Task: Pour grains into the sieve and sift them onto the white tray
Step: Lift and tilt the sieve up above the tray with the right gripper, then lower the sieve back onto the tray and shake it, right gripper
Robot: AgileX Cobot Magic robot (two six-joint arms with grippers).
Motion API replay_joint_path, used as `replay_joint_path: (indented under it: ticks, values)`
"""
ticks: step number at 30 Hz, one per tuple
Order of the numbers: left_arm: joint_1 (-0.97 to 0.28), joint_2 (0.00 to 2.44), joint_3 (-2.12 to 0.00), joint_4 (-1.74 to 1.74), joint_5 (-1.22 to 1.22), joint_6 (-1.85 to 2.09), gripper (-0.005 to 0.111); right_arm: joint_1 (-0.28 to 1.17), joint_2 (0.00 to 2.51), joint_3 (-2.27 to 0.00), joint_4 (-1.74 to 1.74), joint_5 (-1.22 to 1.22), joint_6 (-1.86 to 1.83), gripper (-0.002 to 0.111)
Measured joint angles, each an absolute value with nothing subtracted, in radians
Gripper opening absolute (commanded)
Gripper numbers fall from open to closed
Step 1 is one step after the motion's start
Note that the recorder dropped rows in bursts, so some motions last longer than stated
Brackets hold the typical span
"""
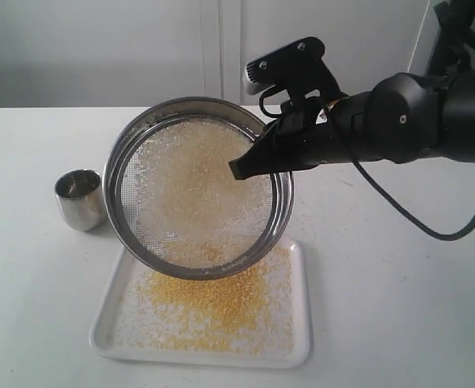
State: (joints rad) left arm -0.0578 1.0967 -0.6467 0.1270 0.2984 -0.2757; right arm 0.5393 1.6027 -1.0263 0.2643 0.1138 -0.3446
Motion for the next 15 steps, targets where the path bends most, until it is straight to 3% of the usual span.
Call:
replay_joint_path:
  ticks: [8,15]
  values:
    - [-0.058,1.097,-0.647,0.127,0.298,-0.276,0.0,0.539,1.613,-1.027,0.267,0.212,-0.345,0.0]
    - [-0.058,1.097,-0.647,0.127,0.298,-0.276,0.0,0.494,1.78,-1.285,0.233,0.73,-0.303,0.0]
